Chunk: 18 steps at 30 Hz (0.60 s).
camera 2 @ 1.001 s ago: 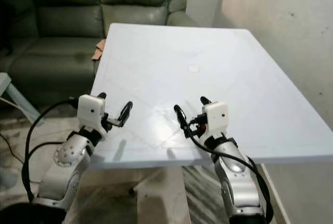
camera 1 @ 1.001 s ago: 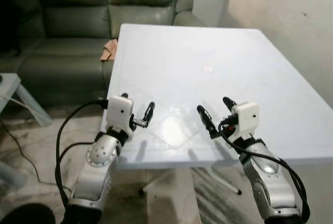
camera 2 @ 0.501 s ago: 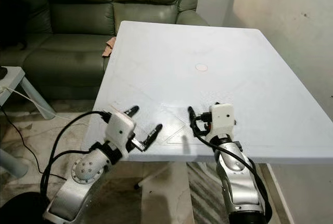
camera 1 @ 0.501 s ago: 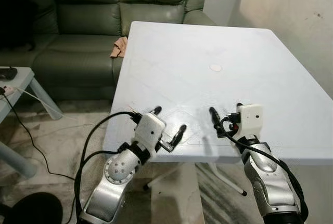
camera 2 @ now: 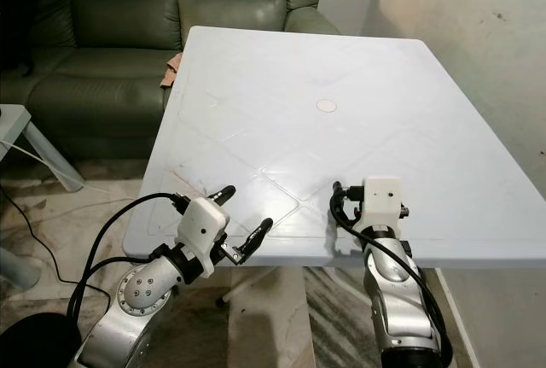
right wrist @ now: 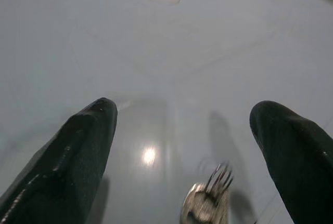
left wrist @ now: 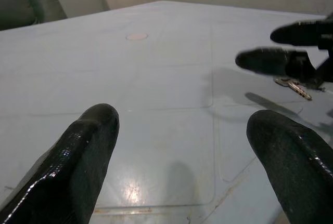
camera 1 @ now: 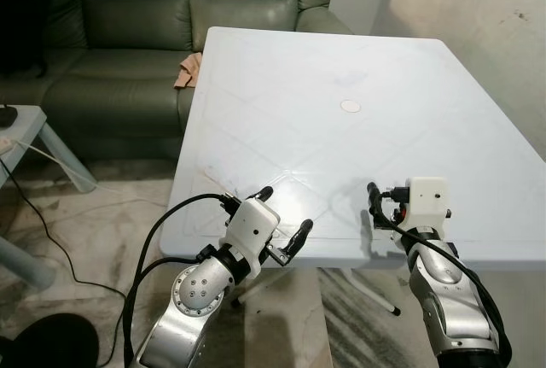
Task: Hang keys on a hook
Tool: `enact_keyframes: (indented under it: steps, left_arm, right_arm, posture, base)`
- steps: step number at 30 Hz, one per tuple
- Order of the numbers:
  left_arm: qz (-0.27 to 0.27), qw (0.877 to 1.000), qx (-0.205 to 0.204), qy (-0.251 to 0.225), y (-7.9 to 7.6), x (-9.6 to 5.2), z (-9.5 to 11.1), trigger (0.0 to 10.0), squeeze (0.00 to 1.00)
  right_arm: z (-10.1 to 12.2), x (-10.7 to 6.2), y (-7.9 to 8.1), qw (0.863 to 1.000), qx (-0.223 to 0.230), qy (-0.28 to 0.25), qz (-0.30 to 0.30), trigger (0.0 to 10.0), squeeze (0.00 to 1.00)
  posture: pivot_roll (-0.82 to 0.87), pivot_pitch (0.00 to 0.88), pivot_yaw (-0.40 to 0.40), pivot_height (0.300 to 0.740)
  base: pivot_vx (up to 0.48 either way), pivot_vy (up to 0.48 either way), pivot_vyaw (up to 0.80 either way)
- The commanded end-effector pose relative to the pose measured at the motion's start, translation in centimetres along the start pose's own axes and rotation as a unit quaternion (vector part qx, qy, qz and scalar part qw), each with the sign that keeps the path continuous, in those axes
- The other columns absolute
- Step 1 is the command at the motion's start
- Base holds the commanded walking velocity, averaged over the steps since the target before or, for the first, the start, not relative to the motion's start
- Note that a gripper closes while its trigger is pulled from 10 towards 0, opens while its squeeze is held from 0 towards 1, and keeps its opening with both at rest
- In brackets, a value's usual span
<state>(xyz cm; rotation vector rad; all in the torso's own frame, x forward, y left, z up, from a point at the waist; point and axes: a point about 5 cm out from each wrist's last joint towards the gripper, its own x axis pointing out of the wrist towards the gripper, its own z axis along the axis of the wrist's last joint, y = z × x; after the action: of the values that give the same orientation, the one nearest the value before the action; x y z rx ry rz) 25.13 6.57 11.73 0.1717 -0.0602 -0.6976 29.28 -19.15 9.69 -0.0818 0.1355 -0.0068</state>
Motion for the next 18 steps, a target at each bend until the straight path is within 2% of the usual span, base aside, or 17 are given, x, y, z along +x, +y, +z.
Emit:
enact_keyframes:
  steps: [1, 2, 4, 5, 6, 9, 10, 11, 12, 13, 15, 16, 18]
  left_arm:
    - [-0.006, 1.0, 0.005, 0.001, -0.43, -0.12, 0.13, 10.0, 0.0]
    - [-0.007, 1.0, 0.005, 0.001, -0.47, -0.12, 0.12, 10.0, 0.0]
    - [-0.007, 1.0, 0.006, 0.003, -0.52, -0.11, 0.07, 10.0, 0.0]
    - [-0.007, 1.0, 0.007, 0.004, -0.52, -0.1, 0.04, 10.0, 0.0]
    - [-0.007, 1.0, 0.006, 0.003, -0.5, -0.07, 0.06, 10.0, 0.0]
    - [-0.007, 1.0, 0.005, 0.002, -0.44, 0.04, 0.12, 10.0, 0.0]
    - [-0.007, 1.0, 0.006, 0.002, -0.44, 0.06, 0.11, 10.0, 0.0]
    - [-0.007, 1.0, 0.006, 0.002, -0.44, 0.06, 0.11, 10.0, 0.0]
    - [-0.006, 1.0, 0.007, 0.002, -0.43, 0.1, 0.12, 10.0, 0.0]
    - [-0.006, 1.0, 0.007, 0.002, -0.42, 0.11, 0.13, 10.0, 0.0]
    - [-0.006, 1.0, 0.008, 0.002, -0.41, 0.11, 0.13, 10.0, 0.0]
    - [-0.006, 1.0, 0.007, 0.002, -0.4, 0.1, 0.11, 10.0, 0.0]
    - [-0.006, 1.0, 0.007, 0.001, -0.39, 0.12, 0.13, 10.0, 0.0]
  right_arm:
    - [-1.04, -0.51, -0.49, 1.0, 0.0, 0.023, 0.014, 10.0, 0.0]
    - [-1.17, -0.62, -0.43, 0.999, 0.009, 0.026, 0.024, 10.0, 0.0]
    - [-1.29, -0.82, -0.43, 0.999, 0.017, 0.031, 0.034, 7.0, 0.0]
    - [-1.29, -0.84, -0.49, 0.999, 0.013, 0.031, 0.031, 7.0, 0.0]
    - [-1.33, -0.85, -0.58, 0.999, 0.006, 0.033, 0.029, 4.5, 0.0]
    - [-1.49, -0.76, -0.96, 0.999, -0.005, 0.034, 0.019, 4.2, 0.0]
    - [-1.37, -0.72, -0.96, 0.999, -0.003, 0.029, 0.023, 3.8, 0.0]
    - [-1.37, -0.72, -0.96, 0.999, -0.003, 0.029, 0.023, 3.8, 0.0]
    - [-1.3, -0.64, -1.01, 0.999, 0.008, 0.028, 0.022, 4.2, 0.0]
    - [-1.26, -0.62, -1.0, 0.999, 0.012, 0.027, 0.023, 3.7, 0.0]
    - [-1.16, -0.59, -0.93, 0.999, 0.013, 0.024, 0.027, 4.5, 0.0]
    - [-1.11, -0.56, -0.9, 0.999, 0.007, 0.021, 0.024, 6.0, 0.0]
    - [-1.08, -0.53, -0.91, 1.0, 0.001, 0.019, 0.019, 5.8, 0.0]
  posture:
    - [-0.03, 0.124, -0.057, 0.74]
    - [-0.04, 0.123, -0.057, 0.74]
    - [-0.04, 0.121, -0.059, 0.74]
    - [-0.04, 0.121, -0.059, 0.74]
    - [-0.04, 0.119, -0.058, 0.74]
    - [-0.04, 0.114, -0.058, 0.74]
    - [-0.04, 0.112, -0.058, 0.74]
    - [-0.04, 0.112, -0.058, 0.74]
    - [-0.04, 0.112, -0.058, 0.74]
    - [-0.04, 0.112, -0.058, 0.74]
    - [-0.04, 0.106, -0.057, 0.74]
    - [-0.04, 0.102, -0.057, 0.74]
    - [-0.04, 0.102, -0.057, 0.74]
  base:
    - [0.0, 0.0, 0.0]
    - [0.0, 0.0, 0.0]
    - [0.0, 0.0, 0.0]
    - [0.0, 0.0, 0.0]
    - [0.0, 0.0, 0.0]
    - [0.0, 0.0, 0.0]
    - [0.0, 0.0, 0.0]
    - [0.0, 0.0, 0.0]
    - [0.0, 0.0, 0.0]
    - [0.0, 0.0, 0.0]
    - [0.0, 0.0, 0.0]
    - [0.0, 0.0, 0.0]
    - [0.0, 0.0, 0.0]
